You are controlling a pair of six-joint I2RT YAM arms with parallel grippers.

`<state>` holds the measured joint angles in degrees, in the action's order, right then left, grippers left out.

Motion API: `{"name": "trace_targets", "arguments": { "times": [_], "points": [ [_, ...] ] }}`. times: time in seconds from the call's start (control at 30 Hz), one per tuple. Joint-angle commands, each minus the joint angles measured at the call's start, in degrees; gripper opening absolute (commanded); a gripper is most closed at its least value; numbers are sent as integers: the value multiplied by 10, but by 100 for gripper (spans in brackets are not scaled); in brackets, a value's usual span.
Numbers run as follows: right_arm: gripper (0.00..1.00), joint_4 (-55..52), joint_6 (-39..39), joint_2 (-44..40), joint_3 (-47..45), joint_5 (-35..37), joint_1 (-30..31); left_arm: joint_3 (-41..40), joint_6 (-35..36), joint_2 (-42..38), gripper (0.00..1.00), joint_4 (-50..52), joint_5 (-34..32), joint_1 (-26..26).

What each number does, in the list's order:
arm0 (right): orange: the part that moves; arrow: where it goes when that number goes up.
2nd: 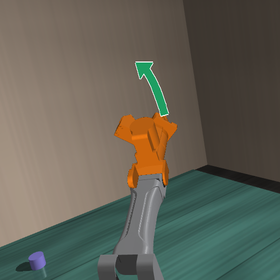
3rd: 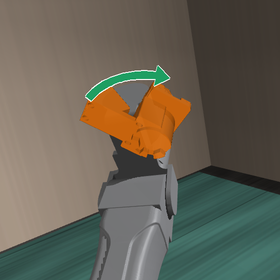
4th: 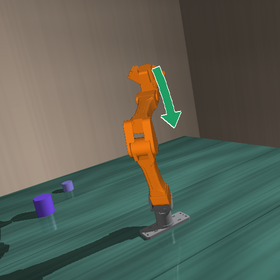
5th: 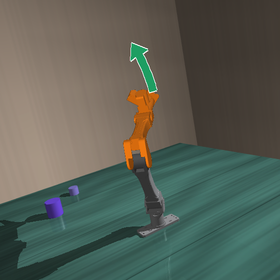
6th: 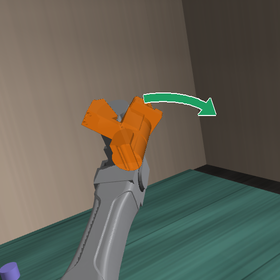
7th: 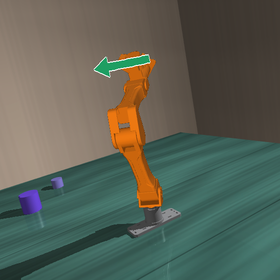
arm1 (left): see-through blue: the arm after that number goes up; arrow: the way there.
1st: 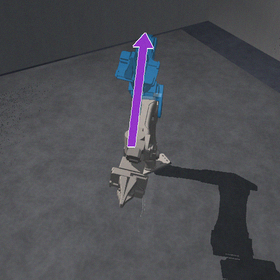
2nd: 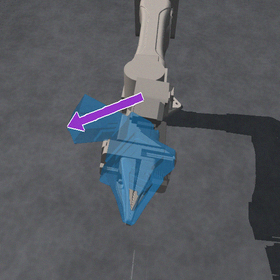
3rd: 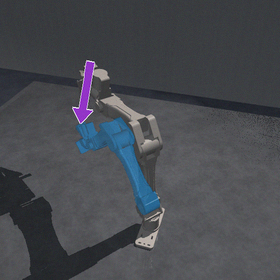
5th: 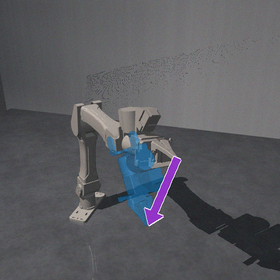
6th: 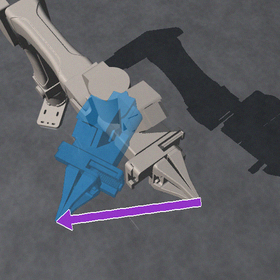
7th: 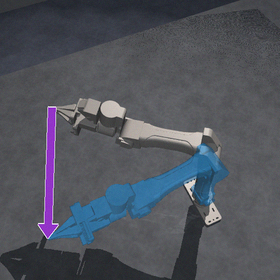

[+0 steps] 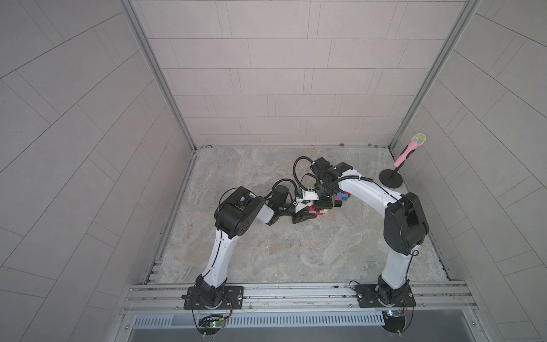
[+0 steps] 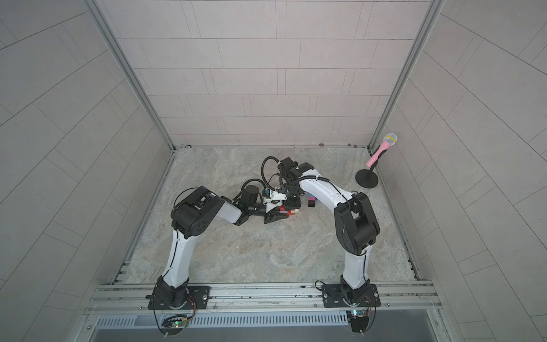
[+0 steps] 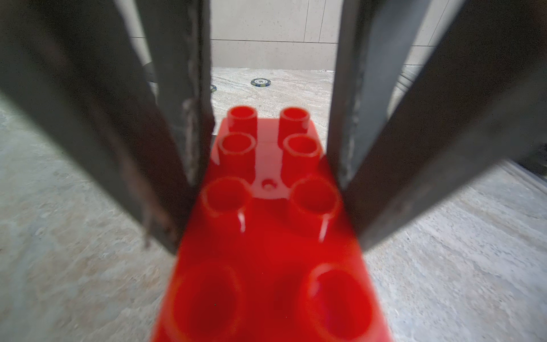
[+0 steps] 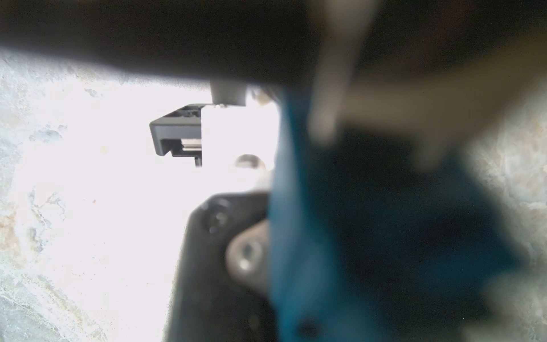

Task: Assemble the letter p with lego
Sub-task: Assemble the lego brick with the lego brick.

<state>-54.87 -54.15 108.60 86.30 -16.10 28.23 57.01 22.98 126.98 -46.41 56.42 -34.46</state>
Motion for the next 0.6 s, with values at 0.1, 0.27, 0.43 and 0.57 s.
{"name": "trace_targets", "arguments": {
  "times": [0.1,0.27,0.43,0.57],
  "points": [
    [2,-14,47,135,-51,115,10,-22,1,54,0,165,-79,-7],
    [40,8,91,86,-33,102,0,-23,-2,49,0,165,-80,-6],
    [100,29,108,19,-35,83,-14,-24,-9,43,0,165,-83,-7],
    [100,75,130,-65,-50,69,-24,-28,-35,22,0,165,-96,-8]
  ]
}}
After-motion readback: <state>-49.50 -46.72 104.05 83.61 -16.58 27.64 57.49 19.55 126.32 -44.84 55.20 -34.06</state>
